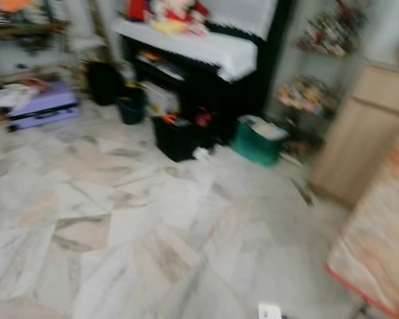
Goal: Hang hanger
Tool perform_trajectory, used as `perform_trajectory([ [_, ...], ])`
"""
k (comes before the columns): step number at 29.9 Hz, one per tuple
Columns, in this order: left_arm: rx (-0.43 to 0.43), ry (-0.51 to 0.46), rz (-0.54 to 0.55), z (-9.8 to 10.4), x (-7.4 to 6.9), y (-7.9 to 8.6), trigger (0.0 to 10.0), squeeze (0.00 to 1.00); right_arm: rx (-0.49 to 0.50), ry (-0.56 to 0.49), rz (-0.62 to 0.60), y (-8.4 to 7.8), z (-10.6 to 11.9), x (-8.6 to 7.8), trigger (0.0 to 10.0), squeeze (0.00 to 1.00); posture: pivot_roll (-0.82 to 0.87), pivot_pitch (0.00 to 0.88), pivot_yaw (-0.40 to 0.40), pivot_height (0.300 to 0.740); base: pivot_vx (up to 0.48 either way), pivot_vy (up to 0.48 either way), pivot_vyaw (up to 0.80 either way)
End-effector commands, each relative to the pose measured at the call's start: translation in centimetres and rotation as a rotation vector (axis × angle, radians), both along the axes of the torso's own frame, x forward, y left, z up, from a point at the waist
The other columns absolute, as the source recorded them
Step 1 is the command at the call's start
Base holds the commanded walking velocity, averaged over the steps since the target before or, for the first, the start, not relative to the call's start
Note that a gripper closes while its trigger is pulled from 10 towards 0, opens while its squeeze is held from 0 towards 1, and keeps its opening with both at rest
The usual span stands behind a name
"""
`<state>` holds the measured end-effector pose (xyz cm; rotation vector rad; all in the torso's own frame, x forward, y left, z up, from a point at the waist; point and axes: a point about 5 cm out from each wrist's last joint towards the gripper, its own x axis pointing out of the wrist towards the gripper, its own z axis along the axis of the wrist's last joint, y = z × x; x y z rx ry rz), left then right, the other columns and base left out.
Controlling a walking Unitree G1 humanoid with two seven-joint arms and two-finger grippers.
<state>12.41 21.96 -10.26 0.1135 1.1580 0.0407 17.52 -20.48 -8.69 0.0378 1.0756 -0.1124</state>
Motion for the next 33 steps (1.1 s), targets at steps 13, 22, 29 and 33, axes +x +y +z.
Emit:
perform_trajectory([
  [13, -0.058, -0.24, 0.216, 1.42, 3.09, 0.14, 10.0, 0.0, 0.134, -0.129, -0.046, 0.86, 1.53, 3.13, 10.0, 0.0, 0.26, 0.0, -0.092, 0.74, 0.0, 0.0, -0.74],
  [22, -0.059, -0.24, 0.208, 1.44, 3.13, 0.14, 10.0, 0.0, 0.136, -0.129, -0.049, 0.89, 1.53, 3.14, 10.0, 0.0, 0.25, 0.0, -0.089, 0.74, 0.0, 0.0, -0.74],
  [29, -0.06, -0.239, 0.203, 1.45, 3.16, 0.15, 10.0, 0.0, 0.137, -0.13, -0.05, 0.96, 1.54, 3.17, 10.0, 0.0, 0.25, 0.0, -0.087, 0.74, 0.0, 0.0, -0.74],
  [33, -0.06, -0.241, 0.201, 1.48, 3.22, 0.15, 10.0, 0.0, 0.138, -0.13, -0.051, 0.98, 1.55, 3.2, 10.0, 0.0, 0.25, 0.0, -0.087, 0.74, 0.0, 0.0, -0.74],
])
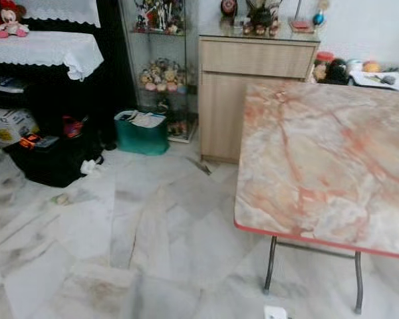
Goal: Hang hanger
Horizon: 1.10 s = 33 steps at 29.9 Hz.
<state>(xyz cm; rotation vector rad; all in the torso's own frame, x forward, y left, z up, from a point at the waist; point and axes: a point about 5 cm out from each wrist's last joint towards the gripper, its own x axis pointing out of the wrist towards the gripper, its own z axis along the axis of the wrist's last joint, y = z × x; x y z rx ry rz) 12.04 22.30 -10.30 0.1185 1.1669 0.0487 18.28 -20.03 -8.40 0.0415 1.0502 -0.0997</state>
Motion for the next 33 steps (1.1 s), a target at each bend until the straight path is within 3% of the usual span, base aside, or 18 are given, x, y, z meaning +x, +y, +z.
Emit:
perform_trajectory([
  [1, -0.067, -0.253, 0.197, 1.53, 3.6, -0.2, 10.0, 0.0, 0.132, -0.104, -0.059, 0.53, 1.27, 2.45, 10.0, 0.0, 0.25, 0.0, -0.088, 0.74, 0.0, 0.0, -0.74],
  [12, -0.07, -0.254, 0.194, 1.54, 3.67, -0.3, 10.0, 0.0, 0.13, -0.113, -0.055, 0.48, 1.34, 2.54, 10.0, 0.0, 0.25, 0.0, -0.09, 0.74, 0.0, 0.0, -0.74],
  [16, -0.066, -0.256, 0.184, 1.56, 3.67, -0.29, 10.0, 0.0, 0.135, -0.134, -0.08, 0.5, 1.38, 2.58, 10.0, 0.0, 0.25, 0.0, -0.089, 0.74, 0.0, 0.0, 0.0],
  [33, -0.056, -0.247, 0.165, 1.53, 3.71, -0.38, 10.0, 0.0, 0.134, -0.138, -0.073, 0.48, 1.28, 2.37, 10.0, 0.0, 0.27, 0.0, -0.083, 0.74, 0.0, -0.467, 0.0],
])
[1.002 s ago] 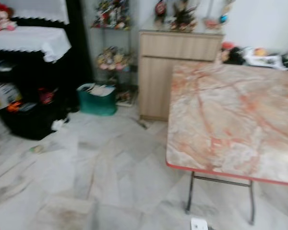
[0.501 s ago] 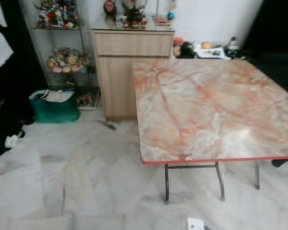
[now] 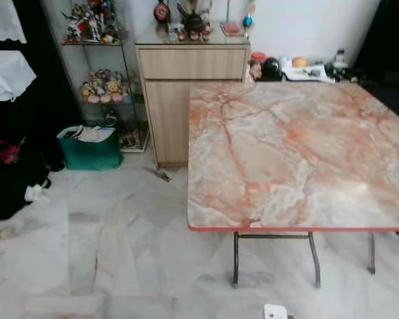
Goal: Hang hanger
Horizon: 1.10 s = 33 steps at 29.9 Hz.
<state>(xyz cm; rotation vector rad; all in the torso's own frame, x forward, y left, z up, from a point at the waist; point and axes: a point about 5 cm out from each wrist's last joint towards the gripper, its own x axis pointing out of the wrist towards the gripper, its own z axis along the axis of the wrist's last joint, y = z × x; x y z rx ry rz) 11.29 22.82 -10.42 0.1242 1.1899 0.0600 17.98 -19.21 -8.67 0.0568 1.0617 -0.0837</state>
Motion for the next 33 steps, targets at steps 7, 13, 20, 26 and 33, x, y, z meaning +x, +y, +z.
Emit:
perform_trajectory([
  [7, -0.07, -0.274, 0.141, 1.73, 4.86, -1.23, 10.0, 0.0, 0.112, -0.153, -0.104, -0.33, 1.54, 2.68, 10.0, 0.0, 0.26, 0.0, -0.078, 0.74, 0.0, -0.48, 0.0],
  [13, -0.074, -0.28, 0.139, 1.82, 5.12, -1.35, 10.0, 0.0, 0.114, -0.163, -0.111, -0.31, 1.63, 2.82, 10.0, 0.0, 0.25, 0.0, -0.079, 0.74, 0.0, -0.48, 0.0],
  [20, -0.075, -0.276, 0.146, 1.73, 4.85, -1.22, 10.0, 0.0, 0.119, -0.169, -0.117, -0.2, 1.69, 2.95, 10.0, 0.0, 0.25, 0.0, -0.074, 0.74, 0.0, -0.48, 0.0],
  [26, -0.07, -0.268, 0.147, 1.65, 4.51, -0.96, 10.0, 0.0, 0.122, -0.172, -0.125, -0.05, 1.7, 3.02, 10.0, 0.0, 0.24, 0.0, -0.068, 0.74, 0.0, -0.48, 0.0],
  [33, -0.069, -0.268, 0.141, 1.69, 4.59, -0.9, 10.0, 0.0, 0.122, -0.171, -0.125, 0.07, 1.71, 3.06, 10.0, 0.0, 0.24, 0.0, -0.065, 0.74, 0.0, -0.48, 0.0],
])
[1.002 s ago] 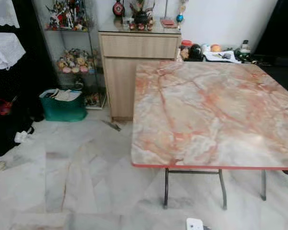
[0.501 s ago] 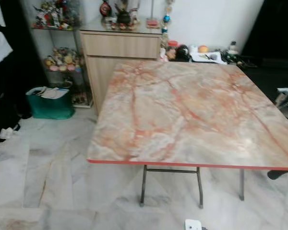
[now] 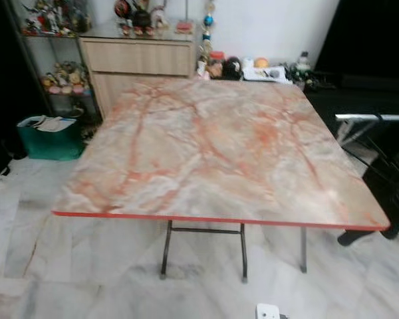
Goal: Hang hanger
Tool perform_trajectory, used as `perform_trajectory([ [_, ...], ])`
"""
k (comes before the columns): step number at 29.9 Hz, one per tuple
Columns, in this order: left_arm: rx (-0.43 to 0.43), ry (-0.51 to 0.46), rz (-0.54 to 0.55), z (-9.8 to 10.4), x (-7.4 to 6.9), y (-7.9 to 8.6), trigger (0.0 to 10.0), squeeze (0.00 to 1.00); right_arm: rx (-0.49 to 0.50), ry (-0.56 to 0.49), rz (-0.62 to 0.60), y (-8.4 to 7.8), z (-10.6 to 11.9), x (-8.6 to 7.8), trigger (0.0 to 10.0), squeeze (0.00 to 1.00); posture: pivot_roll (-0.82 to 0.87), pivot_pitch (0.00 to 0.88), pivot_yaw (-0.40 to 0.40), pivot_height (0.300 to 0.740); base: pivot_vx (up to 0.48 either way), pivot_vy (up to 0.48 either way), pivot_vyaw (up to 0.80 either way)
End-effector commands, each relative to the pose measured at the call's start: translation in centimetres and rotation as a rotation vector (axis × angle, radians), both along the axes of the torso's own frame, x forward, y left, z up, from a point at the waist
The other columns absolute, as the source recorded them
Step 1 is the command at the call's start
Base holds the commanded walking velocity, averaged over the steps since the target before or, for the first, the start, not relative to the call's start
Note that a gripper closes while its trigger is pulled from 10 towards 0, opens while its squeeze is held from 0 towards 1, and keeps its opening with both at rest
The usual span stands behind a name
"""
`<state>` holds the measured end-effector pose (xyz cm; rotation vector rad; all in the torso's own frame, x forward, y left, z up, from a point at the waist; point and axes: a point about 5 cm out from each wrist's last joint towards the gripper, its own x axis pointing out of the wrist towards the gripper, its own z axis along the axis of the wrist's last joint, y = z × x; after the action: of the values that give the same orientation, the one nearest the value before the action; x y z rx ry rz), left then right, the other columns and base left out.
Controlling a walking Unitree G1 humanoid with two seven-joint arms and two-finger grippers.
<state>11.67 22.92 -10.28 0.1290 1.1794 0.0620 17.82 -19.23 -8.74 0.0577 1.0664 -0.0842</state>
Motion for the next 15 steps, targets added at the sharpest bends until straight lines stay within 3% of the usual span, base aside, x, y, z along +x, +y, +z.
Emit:
perform_trajectory([
  [1, -0.076, -0.258, 0.141, 1.56, 4.23, -1.01, 10.0, 0.0, 0.121, -0.176, -0.124, 0.1, 1.78, 3.22, 10.0, 0.0, 0.24, 0.0, -0.065, 0.74, 0.0, -0.48, 0.0],
  [15, -0.078, -0.249, 0.14, 1.46, 4.11, -1.14, 10.0, 0.0, 0.104, -0.166, -0.1, 0.03, 1.8, 3.27, 10.0, 0.0, 0.24, 0.0, -0.066, 0.74, 0.0, -0.48, 0.0],
])
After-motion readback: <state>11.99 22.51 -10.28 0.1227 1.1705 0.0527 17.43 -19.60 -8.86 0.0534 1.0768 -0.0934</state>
